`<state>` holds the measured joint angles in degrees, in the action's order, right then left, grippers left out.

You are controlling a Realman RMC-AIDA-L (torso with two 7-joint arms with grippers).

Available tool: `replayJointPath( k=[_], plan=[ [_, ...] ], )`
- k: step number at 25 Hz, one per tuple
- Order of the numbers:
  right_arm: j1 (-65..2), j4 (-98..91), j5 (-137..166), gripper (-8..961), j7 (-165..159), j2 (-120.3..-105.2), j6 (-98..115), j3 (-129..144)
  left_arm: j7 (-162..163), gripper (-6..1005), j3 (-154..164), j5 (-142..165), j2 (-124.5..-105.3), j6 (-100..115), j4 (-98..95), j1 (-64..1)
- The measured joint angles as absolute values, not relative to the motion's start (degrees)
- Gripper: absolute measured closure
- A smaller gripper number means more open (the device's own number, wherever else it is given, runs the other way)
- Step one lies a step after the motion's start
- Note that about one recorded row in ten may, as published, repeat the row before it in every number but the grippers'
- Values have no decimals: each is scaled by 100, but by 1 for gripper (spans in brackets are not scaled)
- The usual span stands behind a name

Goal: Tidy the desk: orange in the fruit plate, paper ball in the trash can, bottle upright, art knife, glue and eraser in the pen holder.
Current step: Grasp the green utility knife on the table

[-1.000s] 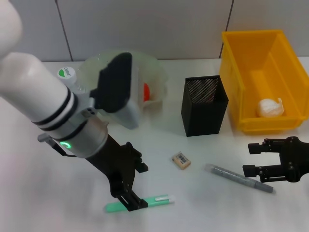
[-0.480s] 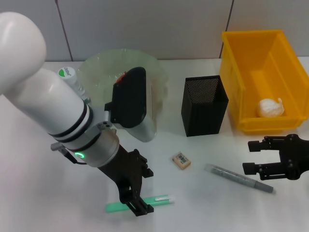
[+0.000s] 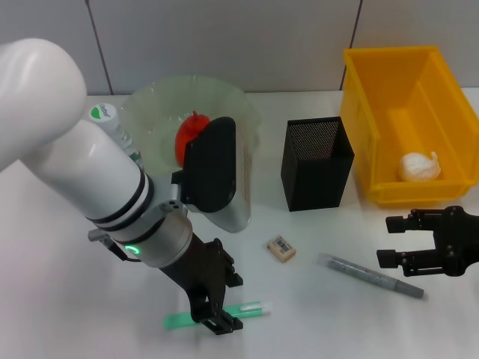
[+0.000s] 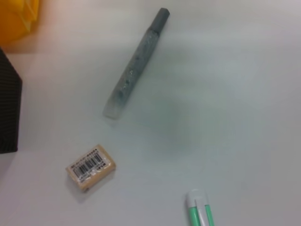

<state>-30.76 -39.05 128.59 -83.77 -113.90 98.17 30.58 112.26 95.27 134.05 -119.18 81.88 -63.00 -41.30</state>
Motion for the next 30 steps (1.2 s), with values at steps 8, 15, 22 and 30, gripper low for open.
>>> replayJointPath(
  k=[8, 15, 22, 30],
  plan=[
    [-3076, -3904, 12858, 168, -8378, -11383, 9816, 3058, 11244, 400, 9745, 13340, -11918, 7881, -6270, -4044],
    [-3076, -3893, 12858, 168, -8378, -11382, 9817, 3058, 11246, 406, 9815, 13340, -11918, 7833, -6266, -4014],
    [-3076, -3885, 12858, 168, -8381, -11382, 9817, 3058, 11246, 416, 9925, 13342, -11918, 7736, -6266, -3990],
    [-3070, -3884, 12858, 168, -8384, -11381, 9818, 3058, 11249, 556, 9984, 13341, -11918, 7701, -6266, -3977]
  ],
)
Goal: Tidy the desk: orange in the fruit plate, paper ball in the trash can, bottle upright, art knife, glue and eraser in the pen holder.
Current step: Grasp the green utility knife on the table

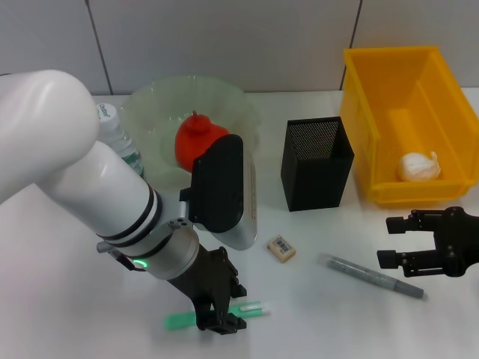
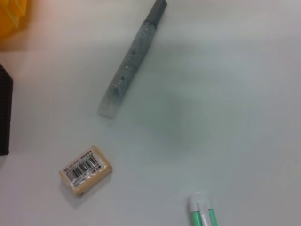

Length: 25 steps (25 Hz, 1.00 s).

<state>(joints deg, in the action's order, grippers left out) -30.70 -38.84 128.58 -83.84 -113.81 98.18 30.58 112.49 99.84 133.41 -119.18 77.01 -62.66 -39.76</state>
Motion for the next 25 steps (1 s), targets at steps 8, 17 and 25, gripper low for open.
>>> replayJointPath(
  k=[8, 17, 25],
  plan=[
    [-3057, -3884, 12858, 168, -8385, -11381, 9830, 3058, 11296, 556, 10019, 13333, -11918, 7615, -6267, -3952],
    [-3053, -3885, 12858, 168, -8385, -11381, 9825, 3058, 11353, 560, 10104, 13338, -11918, 7481, -6267, -3925],
    [-3058, -3884, 12858, 168, -8385, -11382, 9819, 3058, 11373, 607, 10143, 13361, -11918, 7453, -6267, -3928]
  ],
)
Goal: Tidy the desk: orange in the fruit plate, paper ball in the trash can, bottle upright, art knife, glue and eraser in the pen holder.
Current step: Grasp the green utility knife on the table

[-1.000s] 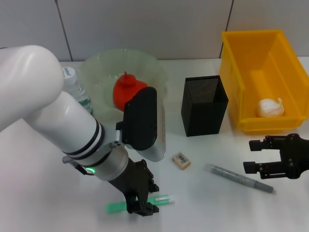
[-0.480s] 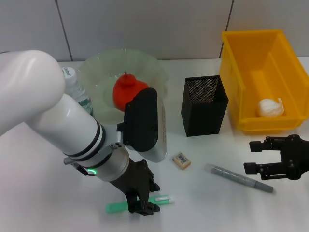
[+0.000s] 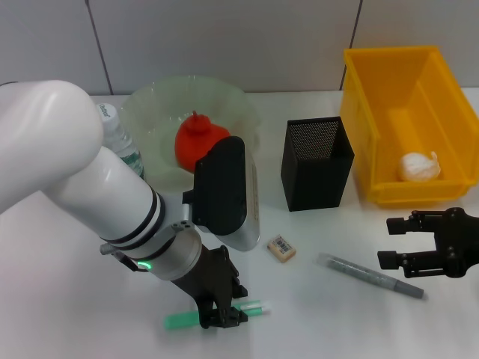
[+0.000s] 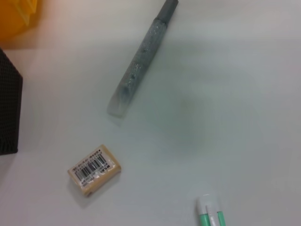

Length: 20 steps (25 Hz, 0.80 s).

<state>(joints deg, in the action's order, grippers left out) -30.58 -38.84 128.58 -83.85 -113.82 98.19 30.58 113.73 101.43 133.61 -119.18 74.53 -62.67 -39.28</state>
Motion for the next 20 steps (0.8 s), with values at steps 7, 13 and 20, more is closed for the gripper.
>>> replayJointPath(
  k=[7, 13, 20],
  plan=[
    [-3057, -3885, 12858, 168, -8385, -11382, 9817, 3058, 11372, 672, 10174, 13350, -11918, 7452, -6245, -3920],
    [-3046, -3885, 12858, 168, -8385, -11382, 9817, 3058, 11377, 671, 10222, 13350, -11918, 7452, -6240, -3920],
    [-3033, -3885, 12858, 168, -8385, -11382, 9834, 3058, 11382, 670, 10235, 13366, -11918, 7393, -6240, -3920]
  ],
)
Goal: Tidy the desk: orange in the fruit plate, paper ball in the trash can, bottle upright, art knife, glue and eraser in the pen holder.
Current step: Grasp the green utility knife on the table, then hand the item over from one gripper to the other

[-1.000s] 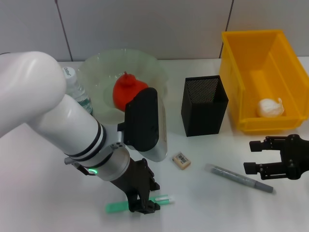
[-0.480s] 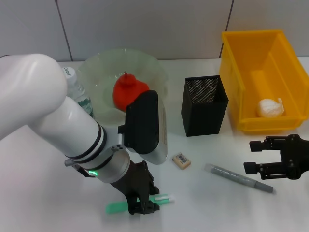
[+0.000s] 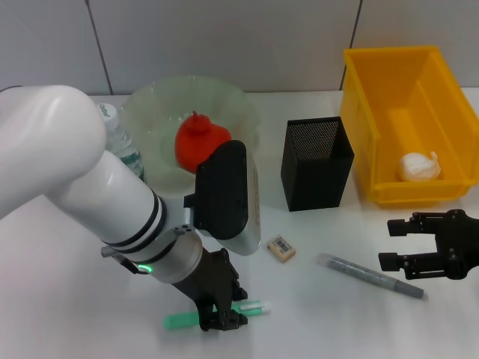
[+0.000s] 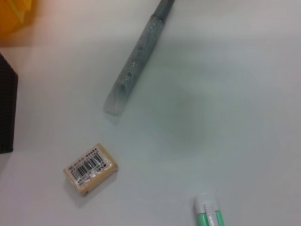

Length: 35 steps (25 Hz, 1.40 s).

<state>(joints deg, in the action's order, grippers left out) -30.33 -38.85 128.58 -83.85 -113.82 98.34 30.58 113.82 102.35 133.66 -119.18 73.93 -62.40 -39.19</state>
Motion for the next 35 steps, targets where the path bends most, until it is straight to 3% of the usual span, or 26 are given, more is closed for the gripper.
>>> replayJointPath(
  k=[11, 26, 35],
  plan=[
    [-3023, -3881, 12858, 168, -8385, -11382, 9852, 3058, 11390, 809, 10292, 13369, -11918, 7379, -6247, -3910],
    [-2940, -3876, 12858, 168, -8386, -11380, 9882, 3008, 11177, 809, 8667, 12231, -11870, 7887, -6574, -3579],
    [-2836, -3867, 12849, 167, -8387, -11359, 9875, 3006, 10261, 808, 7352, 10197, -11853, 8389, -5798, -3332]
  ],
)
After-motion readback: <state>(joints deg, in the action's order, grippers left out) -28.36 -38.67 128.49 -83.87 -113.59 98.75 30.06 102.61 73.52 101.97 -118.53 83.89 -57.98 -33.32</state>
